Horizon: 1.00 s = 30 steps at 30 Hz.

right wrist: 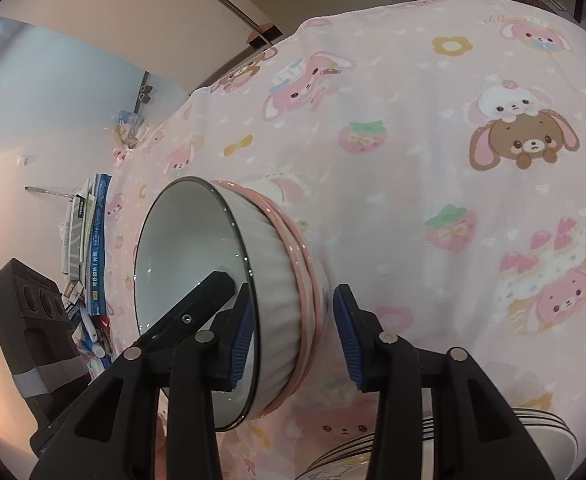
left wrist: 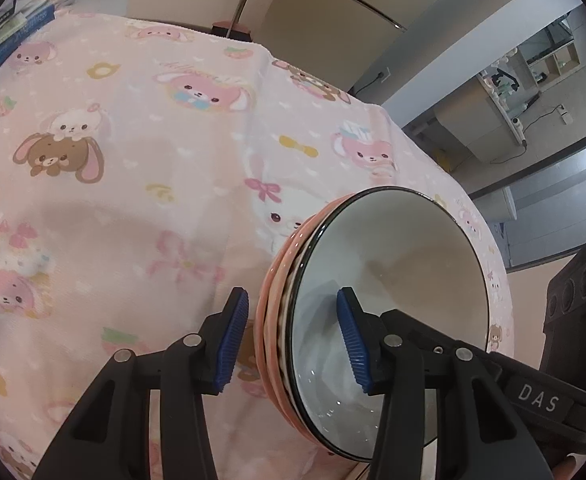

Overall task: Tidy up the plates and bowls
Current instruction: 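Grasp the stacked bowls' rims with both grippers and lift them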

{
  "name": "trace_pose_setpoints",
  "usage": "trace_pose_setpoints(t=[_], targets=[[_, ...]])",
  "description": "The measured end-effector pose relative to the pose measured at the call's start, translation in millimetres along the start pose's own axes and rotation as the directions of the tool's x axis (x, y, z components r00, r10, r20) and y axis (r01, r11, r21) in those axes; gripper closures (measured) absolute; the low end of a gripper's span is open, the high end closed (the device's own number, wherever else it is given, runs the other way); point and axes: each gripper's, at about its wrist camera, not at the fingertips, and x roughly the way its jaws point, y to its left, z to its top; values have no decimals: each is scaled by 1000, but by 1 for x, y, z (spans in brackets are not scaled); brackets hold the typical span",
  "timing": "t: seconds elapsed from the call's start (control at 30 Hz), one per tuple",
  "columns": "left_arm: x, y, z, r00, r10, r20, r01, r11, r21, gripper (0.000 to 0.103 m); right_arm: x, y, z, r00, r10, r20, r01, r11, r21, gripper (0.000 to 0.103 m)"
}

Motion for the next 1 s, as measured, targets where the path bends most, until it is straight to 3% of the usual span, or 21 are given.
trace_pose_setpoints(t=[0.2,0.4,1.0], targets=[[-1,-1,0,1000,15,16,-15,1000,-7,64,-1,3,-1,999,-46,14,47,998,-52,72],[-4,-17,-5,993,115,37,-116,992,45,68,-3,8,-3,997,-70,25,72,993,-92,75],[-62,-25,-12,990,79,121,-89,993,77,70,-41,29,-16,994,-29,107,47,985,-168,75]])
